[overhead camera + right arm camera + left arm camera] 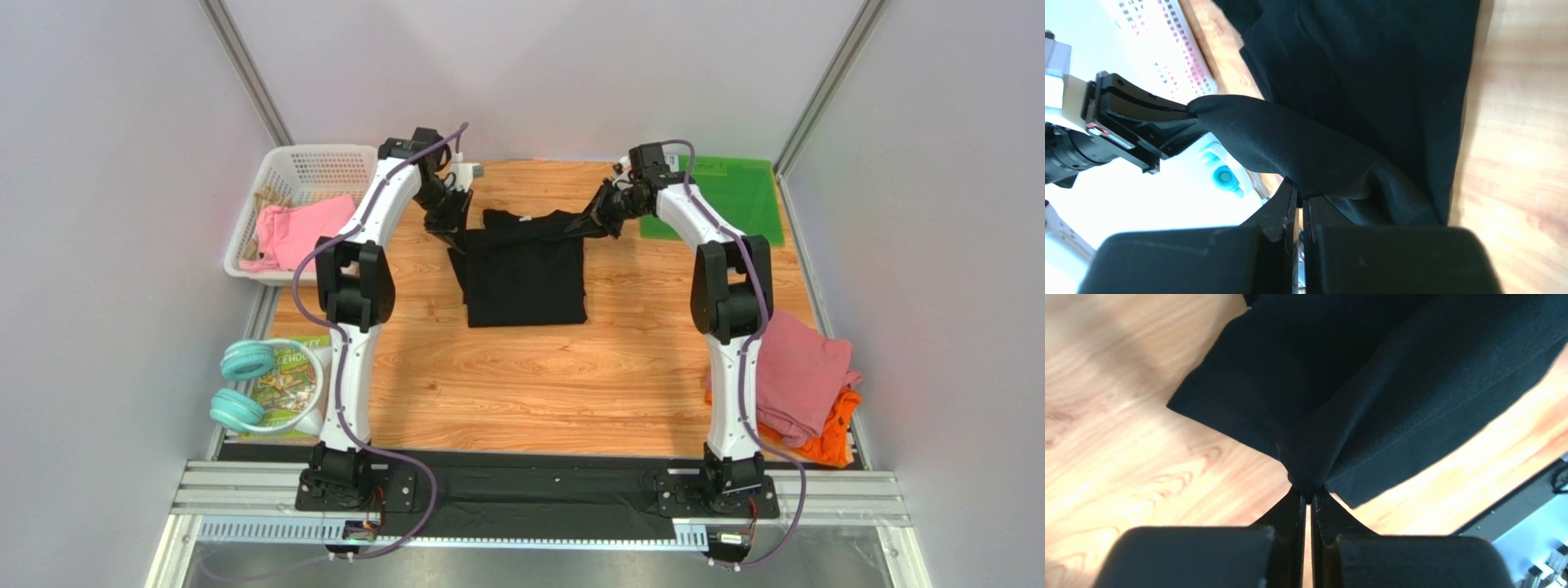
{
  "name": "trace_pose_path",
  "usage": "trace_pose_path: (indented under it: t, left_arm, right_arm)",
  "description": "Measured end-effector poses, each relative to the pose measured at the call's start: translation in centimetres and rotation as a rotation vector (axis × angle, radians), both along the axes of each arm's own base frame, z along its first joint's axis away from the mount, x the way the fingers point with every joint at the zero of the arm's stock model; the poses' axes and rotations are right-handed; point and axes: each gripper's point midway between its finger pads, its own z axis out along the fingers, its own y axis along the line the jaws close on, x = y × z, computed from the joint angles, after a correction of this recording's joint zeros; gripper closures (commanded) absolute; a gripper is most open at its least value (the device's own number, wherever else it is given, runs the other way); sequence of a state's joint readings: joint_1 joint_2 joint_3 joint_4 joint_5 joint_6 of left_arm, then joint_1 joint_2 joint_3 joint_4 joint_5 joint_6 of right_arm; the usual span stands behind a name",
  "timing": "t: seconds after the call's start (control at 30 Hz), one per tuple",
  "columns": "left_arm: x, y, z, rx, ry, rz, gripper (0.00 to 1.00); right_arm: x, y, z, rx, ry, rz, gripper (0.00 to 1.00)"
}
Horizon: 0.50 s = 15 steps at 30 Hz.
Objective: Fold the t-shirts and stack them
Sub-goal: Fold the long partially folded tshirt into a neat square
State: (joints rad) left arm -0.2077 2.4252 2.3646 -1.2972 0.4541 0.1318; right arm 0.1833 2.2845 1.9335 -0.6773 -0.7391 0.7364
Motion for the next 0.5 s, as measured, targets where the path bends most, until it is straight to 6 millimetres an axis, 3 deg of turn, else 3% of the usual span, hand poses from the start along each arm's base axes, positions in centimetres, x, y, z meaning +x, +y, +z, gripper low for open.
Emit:
trace_pose_path:
  t: [0.03, 0.07, 0.13, 0.17, 0.33, 0.43, 0.5]
  left_arm:
    - [0.2, 0.1, -0.3, 0.005, 0.001, 0.003, 0.64]
    - [0.3, 0.1, -0.7, 0.012, 0.004, 0.008, 0.41]
    - [0.4, 0.4, -1.5, 0.030, 0.018, 0.018, 0.20]
    - [0.4, 0.5, -1.9, 0.041, 0.025, 0.028, 0.03]
    - [0.7, 0.9, -2.3, 0.066, 0.014, 0.040, 0.00]
    - [0.7, 1.0, -1.5, 0.067, -0.011, 0.046, 0.00]
    - [0.5, 0.8, 0.1, 0.050, -0.035, 0.048, 0.00]
  right_arm:
    - [0.3, 0.1, -0.3, 0.003, 0.003, -0.001, 0.79]
    - [0.6, 0.1, -0.7, 0.007, 0.009, -0.001, 0.70]
    - [1.3, 0.3, -1.6, 0.012, 0.018, -0.005, 0.59]
    - [1.6, 0.3, -2.2, 0.012, 0.026, -0.006, 0.51]
    - [2.3, -0.2, -4.1, -0.013, 0.056, -0.017, 0.39]
    - [2.9, -1.1, -3.6, -0.055, 0.034, -0.030, 0.39]
    - [3.6, -1.8, -2.8, -0.090, -0.003, -0.040, 0.40]
